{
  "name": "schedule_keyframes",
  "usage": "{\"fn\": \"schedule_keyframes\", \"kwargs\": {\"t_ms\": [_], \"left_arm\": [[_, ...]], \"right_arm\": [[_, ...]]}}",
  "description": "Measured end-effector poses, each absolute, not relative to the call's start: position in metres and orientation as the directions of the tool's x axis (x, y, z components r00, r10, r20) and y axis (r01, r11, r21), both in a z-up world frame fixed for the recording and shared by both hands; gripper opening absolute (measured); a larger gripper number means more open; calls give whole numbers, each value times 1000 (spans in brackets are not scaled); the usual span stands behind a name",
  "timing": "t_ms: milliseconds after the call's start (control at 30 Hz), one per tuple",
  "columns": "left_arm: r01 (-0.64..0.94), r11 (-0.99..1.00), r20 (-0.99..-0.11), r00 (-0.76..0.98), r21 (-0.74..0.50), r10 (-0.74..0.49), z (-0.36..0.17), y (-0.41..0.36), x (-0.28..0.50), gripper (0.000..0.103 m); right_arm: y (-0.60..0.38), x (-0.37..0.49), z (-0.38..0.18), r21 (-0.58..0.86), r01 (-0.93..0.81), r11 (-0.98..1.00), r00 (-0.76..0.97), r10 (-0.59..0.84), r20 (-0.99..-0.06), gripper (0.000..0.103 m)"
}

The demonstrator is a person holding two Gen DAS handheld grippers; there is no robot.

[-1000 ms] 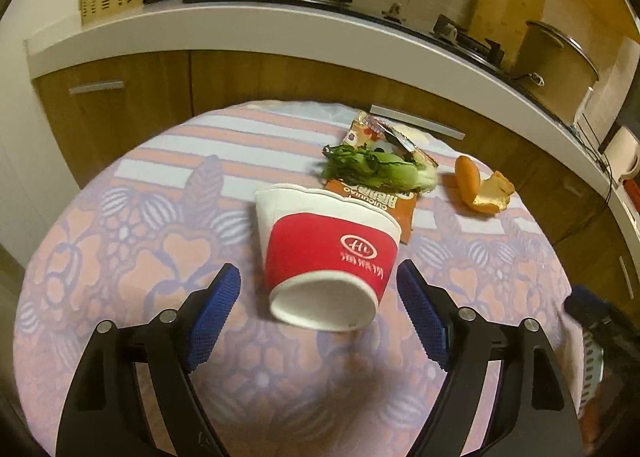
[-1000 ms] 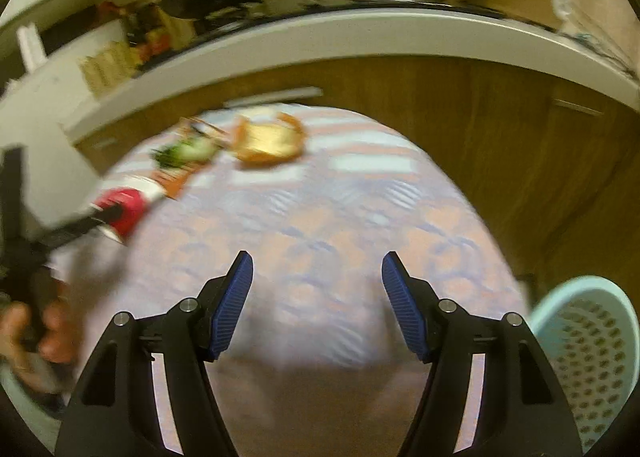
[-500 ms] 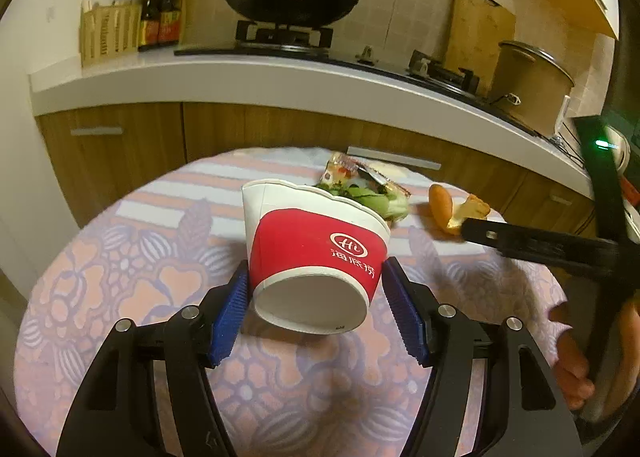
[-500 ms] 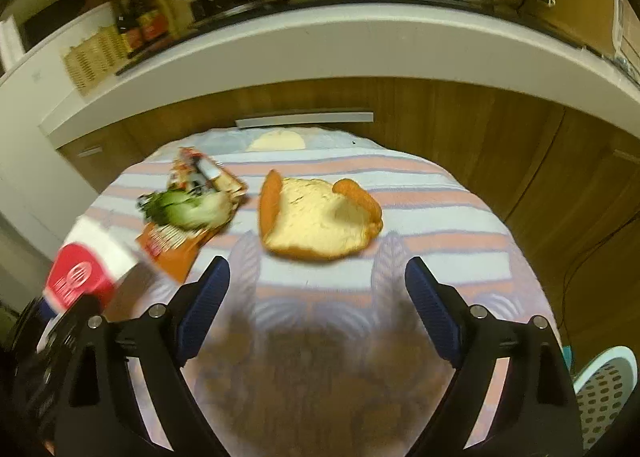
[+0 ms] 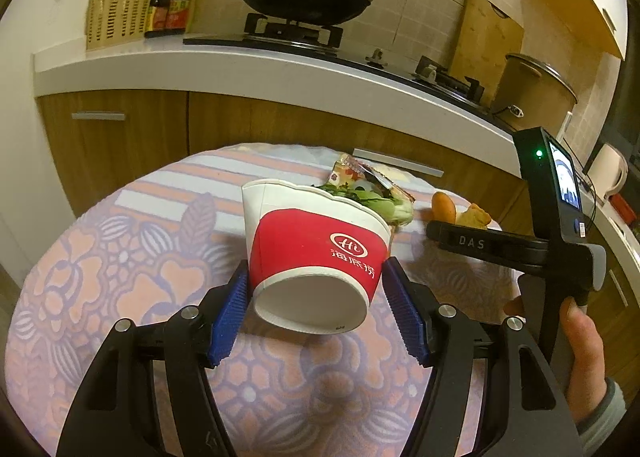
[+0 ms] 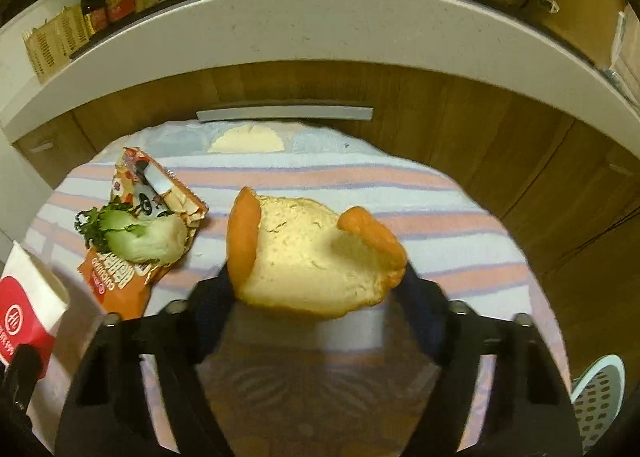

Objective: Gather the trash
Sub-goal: 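Carry cup and bread crust over the blue basket and open both tools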

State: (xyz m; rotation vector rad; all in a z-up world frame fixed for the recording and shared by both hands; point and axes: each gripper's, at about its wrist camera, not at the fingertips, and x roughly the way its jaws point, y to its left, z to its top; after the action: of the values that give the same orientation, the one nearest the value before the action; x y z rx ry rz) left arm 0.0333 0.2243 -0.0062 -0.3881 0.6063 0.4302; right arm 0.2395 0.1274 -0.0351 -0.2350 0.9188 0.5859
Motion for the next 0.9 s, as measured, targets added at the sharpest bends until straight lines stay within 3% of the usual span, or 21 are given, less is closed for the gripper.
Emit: {"fn": "schedule_keyframes", "kwargs": {"t_ms": [67, 267, 900], "left_arm": [[-493, 842, -618, 738, -221, 270, -6, 224, 34, 64], [-491, 847, -612, 738, -202, 283, -5, 220, 33, 64], [-463, 875, -585, 752, -139, 305, 0, 203, 34, 64]], "right_arm": [[124, 238, -32, 61, -568, 821, 480, 390, -786, 47], [112, 231, -23, 96, -572, 814, 496, 437, -750, 26], [40, 167, 14, 205, -576, 791, 528, 552, -646, 23]]}}
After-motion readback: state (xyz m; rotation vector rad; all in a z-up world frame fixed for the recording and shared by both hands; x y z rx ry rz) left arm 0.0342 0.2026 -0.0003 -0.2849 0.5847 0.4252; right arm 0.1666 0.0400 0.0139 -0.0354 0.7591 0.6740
